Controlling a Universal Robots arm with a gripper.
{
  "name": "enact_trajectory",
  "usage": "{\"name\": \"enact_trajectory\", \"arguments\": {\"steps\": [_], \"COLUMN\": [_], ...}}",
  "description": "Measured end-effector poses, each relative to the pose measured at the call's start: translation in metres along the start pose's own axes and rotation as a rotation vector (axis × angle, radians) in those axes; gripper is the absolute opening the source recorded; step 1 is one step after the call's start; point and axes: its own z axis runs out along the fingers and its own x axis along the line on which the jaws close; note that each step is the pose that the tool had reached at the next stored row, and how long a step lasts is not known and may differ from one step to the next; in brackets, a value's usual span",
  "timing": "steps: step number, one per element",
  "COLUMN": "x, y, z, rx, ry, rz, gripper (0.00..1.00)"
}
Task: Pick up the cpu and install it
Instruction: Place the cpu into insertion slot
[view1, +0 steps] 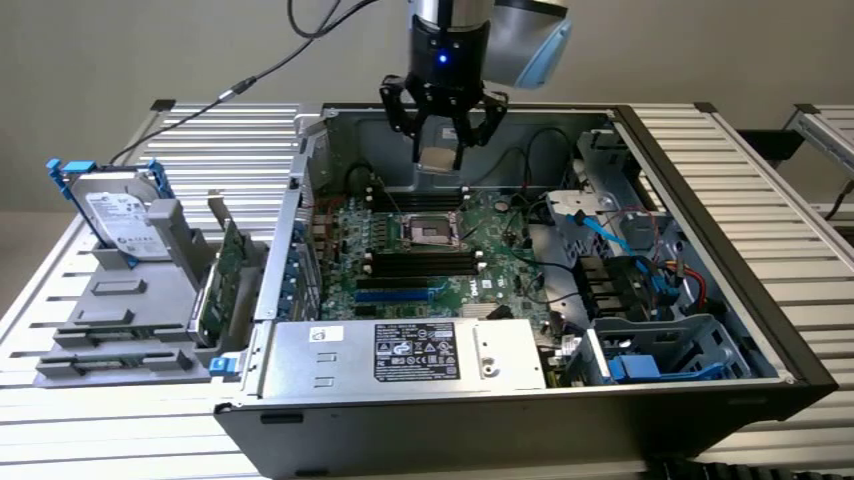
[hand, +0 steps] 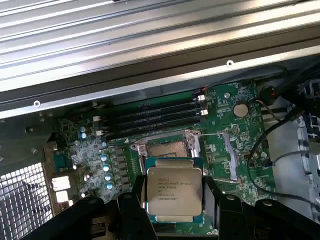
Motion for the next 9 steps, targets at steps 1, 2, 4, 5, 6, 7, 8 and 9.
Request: {"name": "enact_trajectory", "arguments": {"steps": [1, 2, 4, 5, 6, 7, 8, 9], "x": [-0.0002, -0.0002, 0.0, 0.0, 0.0, 0.0, -0.0001, -0.0001], "y": [-0.0003, -0.0006, -0.0006, -0.0006, -0.0007, -0.0007, -0.0008, -0.0008], "z": [0.0062, 0.0095, 0.0096, 0.0099, 0.0104, 0.0113, 0.0121, 0.0131], "rx": [-0.0022, -0.0033, -0.0027, -0.0028, -0.0034, -0.004, -0.0041, -0.0047], "ry": [-0.0037, -0.006, -0.004, -0.0029, -0.0035, -0.0044, -0.0053, -0.0064], "rz": [0.064, 0.115, 0.132, 0.142, 0.156, 0.172, 0.189, 0.207], "gripper": [0.55, 0.55, 0.55, 0.55, 0.55, 0.55, 0.55, 0.55]}}
